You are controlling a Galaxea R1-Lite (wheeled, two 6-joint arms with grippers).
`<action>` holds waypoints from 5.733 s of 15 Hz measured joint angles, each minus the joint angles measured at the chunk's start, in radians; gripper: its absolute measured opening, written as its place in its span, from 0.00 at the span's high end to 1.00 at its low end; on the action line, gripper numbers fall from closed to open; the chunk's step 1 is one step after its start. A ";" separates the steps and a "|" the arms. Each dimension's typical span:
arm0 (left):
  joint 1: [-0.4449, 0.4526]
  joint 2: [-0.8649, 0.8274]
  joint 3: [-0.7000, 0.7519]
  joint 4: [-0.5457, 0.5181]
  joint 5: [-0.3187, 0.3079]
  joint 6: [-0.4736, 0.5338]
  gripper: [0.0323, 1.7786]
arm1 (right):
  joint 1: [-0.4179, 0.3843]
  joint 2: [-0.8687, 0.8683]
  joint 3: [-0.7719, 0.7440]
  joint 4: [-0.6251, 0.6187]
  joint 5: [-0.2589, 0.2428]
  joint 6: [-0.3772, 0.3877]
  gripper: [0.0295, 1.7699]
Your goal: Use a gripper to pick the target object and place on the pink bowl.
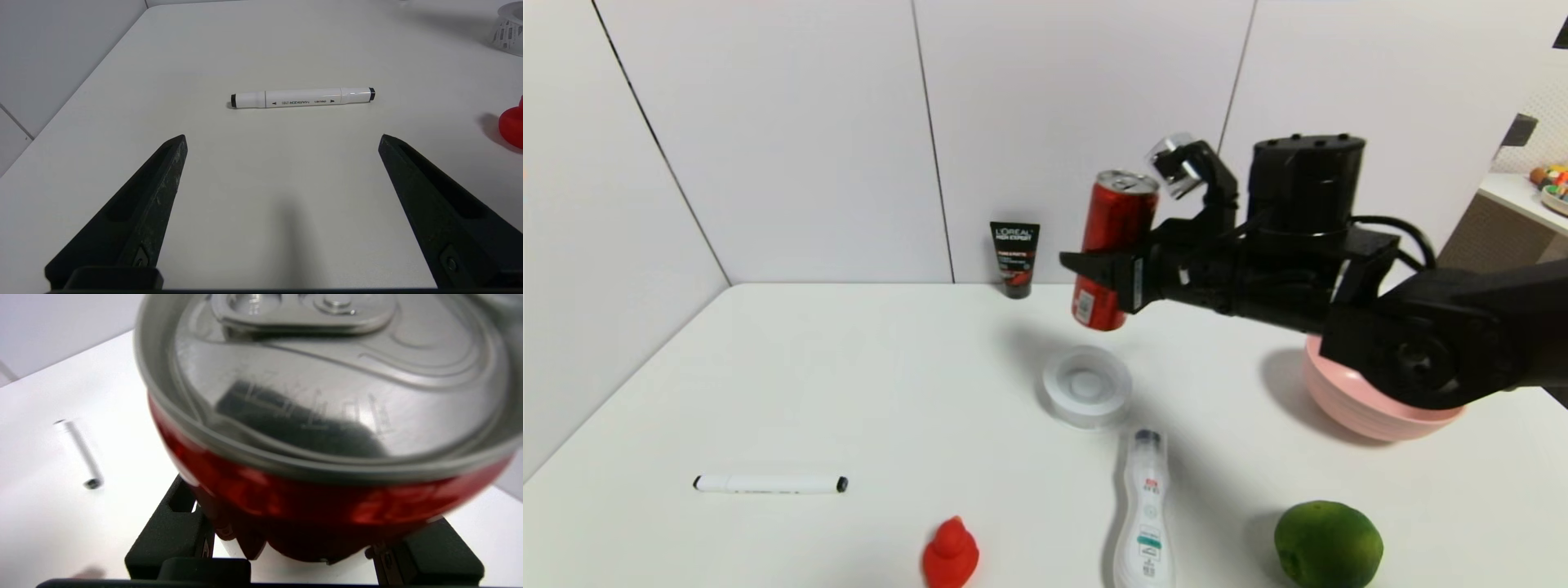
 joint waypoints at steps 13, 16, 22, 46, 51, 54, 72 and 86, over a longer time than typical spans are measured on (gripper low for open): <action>0.000 0.000 0.000 0.000 0.000 0.000 0.05 | -0.610 -0.321 0.273 0.188 -0.001 -0.080 0.45; 0.000 0.000 0.000 0.000 0.000 0.000 0.05 | -0.625 -0.348 0.335 0.160 -0.002 -0.076 0.45; 0.000 0.000 0.000 0.000 0.000 0.000 0.05 | -0.645 -0.333 0.500 -0.017 -0.007 -0.075 0.45; 0.000 0.000 0.000 0.000 0.000 0.000 0.05 | -0.656 -0.096 0.618 -0.314 -0.006 -0.124 0.45; 0.000 0.000 0.000 0.000 0.000 0.000 0.05 | -0.655 -0.074 0.618 -0.315 -0.002 -0.122 0.43; 0.000 0.000 0.000 0.000 0.000 -0.001 0.05 | -0.656 -0.066 0.616 -0.316 -0.001 -0.123 0.30; 0.000 0.000 0.000 0.000 0.000 0.000 0.05 | -0.654 -0.089 0.598 -0.313 -0.001 -0.123 0.06; 0.000 0.000 0.000 0.000 0.000 0.000 0.05 | -0.649 -0.349 0.609 -0.067 -0.004 -0.102 0.04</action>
